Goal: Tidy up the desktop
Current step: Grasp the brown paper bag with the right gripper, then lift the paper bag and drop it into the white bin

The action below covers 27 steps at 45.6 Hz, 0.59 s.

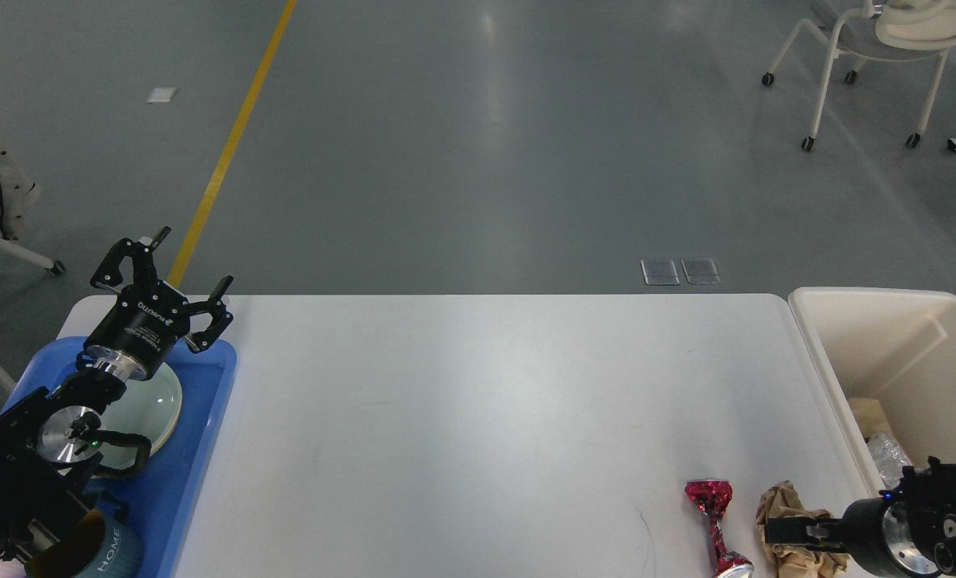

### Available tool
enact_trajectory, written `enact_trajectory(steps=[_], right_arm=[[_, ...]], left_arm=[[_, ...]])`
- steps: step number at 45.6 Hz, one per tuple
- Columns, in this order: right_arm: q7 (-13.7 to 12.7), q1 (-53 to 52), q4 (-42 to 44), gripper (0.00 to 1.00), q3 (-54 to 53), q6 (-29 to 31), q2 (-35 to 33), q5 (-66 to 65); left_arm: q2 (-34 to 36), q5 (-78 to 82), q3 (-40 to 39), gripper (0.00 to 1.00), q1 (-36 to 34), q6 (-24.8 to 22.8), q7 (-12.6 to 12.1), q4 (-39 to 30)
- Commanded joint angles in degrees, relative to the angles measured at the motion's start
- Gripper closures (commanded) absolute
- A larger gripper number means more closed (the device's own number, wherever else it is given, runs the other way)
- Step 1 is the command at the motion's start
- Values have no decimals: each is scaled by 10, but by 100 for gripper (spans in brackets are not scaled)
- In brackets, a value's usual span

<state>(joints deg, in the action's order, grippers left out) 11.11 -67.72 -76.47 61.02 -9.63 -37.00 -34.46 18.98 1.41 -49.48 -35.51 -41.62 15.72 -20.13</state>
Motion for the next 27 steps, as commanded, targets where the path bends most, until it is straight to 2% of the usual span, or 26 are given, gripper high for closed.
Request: enact_trajectory(steps=[1,4,5,6,7,9,13,18,21,27], right_arm=[[2,4,1,20,-9,-13,1,2],[2,4,1,52,-10,-14,1,-3],[3,3,1,60,-10,-14,1,-4],[3,3,0,63,-10,-14,1,-4],[5,0,-5,78,-10,-14,-2,-5],[7,-6,-11,99,-8,-11,-7,-6],[6,-26,-42,100,-6,-7,-28,-6],[6,-146,-104,100,29,18,-81,-8],[6,-278,-146,100,83,83,-96,-10],[8,-591,-171,100,166,284,-98,-11]], left_arm=[[0,0,0,0,0,0,0,0],[0,0,0,0,0,0,0,0],[0,0,0,0,0,0,0,0],[0,0,0,0,0,0,0,0],[0,0,0,0,0,0,0,0],[0,0,0,0,0,0,0,0],[0,0,0,0,0,0,0,0],[0,0,0,0,0,0,0,0],[0,0,0,0,0,0,0,0],[0,0,0,0,0,0,0,0]])
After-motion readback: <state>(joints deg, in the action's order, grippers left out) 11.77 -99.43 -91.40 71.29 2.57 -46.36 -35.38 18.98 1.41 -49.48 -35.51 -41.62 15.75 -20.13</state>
